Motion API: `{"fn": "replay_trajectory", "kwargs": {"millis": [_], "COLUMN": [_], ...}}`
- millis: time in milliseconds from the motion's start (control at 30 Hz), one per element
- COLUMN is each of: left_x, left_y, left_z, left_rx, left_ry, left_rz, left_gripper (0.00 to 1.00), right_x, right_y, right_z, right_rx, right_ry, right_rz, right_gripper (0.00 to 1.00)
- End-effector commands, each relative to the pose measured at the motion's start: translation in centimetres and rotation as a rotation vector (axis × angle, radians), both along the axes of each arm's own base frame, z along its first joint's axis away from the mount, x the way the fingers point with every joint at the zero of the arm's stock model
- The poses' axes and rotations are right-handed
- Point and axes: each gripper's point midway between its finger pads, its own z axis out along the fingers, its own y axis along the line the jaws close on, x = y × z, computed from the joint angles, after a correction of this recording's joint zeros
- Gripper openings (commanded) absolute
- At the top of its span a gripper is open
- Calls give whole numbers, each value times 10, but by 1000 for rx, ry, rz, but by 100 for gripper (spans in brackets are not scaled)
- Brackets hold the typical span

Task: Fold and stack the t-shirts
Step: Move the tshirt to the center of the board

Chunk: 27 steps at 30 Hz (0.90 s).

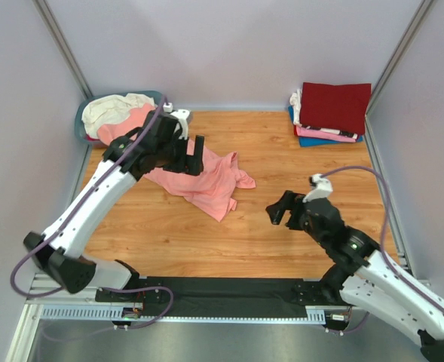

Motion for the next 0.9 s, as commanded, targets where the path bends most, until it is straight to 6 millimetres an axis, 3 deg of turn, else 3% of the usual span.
{"fn": "replay_trajectory", "kwargs": {"millis": [0,33,67,133,200,233,267,333,400,433,500,567,733,867], "left_x": [-21,-28,-35,-44,-57,-62,-67,-72,-75,-78,-79,-79,-77,-76], "left_y": [24,31,37,45,55,60,65,74,82,85,91,93,92,89], "left_z": [-28,-25,-40,-47,-54,-51,-58,-58,-67,-70,-72,-76,-79,-83], "left_rx": [76,71,91,100,103,96,109,114,134,140,153,151,152,156], "left_ry": [37,18,40,37,35,16,25,-3,-5,-10,-22,-32,-37,-21], "left_rz": [28,36,40,52,65,72,80,101,119,121,138,152,144,133], "left_gripper": [99,100,99,100,100,100,100,100,100,100,100,100,100,100], "right_x": [-2,1,7,16,29,34,42,47,56,59,68,76,90,97], "right_y": [53,62,72,83,95,99,108,119,130,133,137,129,111,111], "right_z": [-19,-20,-18,-41,-39,-57,-52,-69,-69,-78,-79,-90,-92,-93], "right_rx": [24,17,8,-54,-70,-106,-102,-112,-105,-115,-118,-129,-90,-59], "right_ry": [117,125,129,177,170,207,198,251,251,270,277,314,305,310], "right_rz": [172,196,214,239,252,253,255,277,285,283,267,197,94,77], "right_gripper": [90,90,90,91,91,91,91,90,88,88,82,71,67,66]}}
